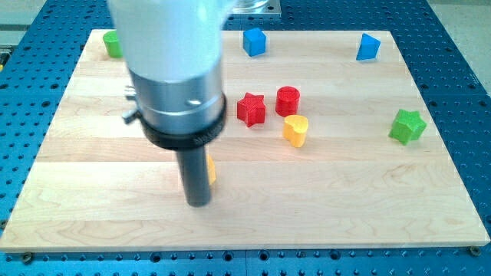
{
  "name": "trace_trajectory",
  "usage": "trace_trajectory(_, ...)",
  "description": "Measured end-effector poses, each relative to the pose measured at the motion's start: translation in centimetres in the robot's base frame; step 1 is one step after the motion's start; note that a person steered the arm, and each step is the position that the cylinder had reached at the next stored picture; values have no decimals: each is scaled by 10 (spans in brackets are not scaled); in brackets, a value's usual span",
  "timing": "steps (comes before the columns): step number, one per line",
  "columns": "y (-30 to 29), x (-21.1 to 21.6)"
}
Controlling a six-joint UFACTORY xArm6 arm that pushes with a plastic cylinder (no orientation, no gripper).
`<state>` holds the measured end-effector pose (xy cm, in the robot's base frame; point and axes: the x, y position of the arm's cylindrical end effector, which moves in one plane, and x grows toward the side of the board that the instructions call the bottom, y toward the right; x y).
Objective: Move the yellow hexagon towards the center left of the board
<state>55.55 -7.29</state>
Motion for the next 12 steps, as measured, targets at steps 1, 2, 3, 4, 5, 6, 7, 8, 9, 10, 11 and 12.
trace_trajectory(1, -14, -30)
trace_trajectory(2, -10, -33)
trace_trajectory(3, -8, -24)
trace_trajectory(4, 32, -13)
trace_trajectory(5, 73, -22)
trace_trajectory(6, 72, -57)
trace_trajectory(7, 33, -69)
trace_trajectory(8, 2, -70)
trace_trajectory(9, 35, -68)
trace_trajectory(10, 63, -53)
trace_trajectory(11, 28, -48)
trace_trajectory(12, -30, -50)
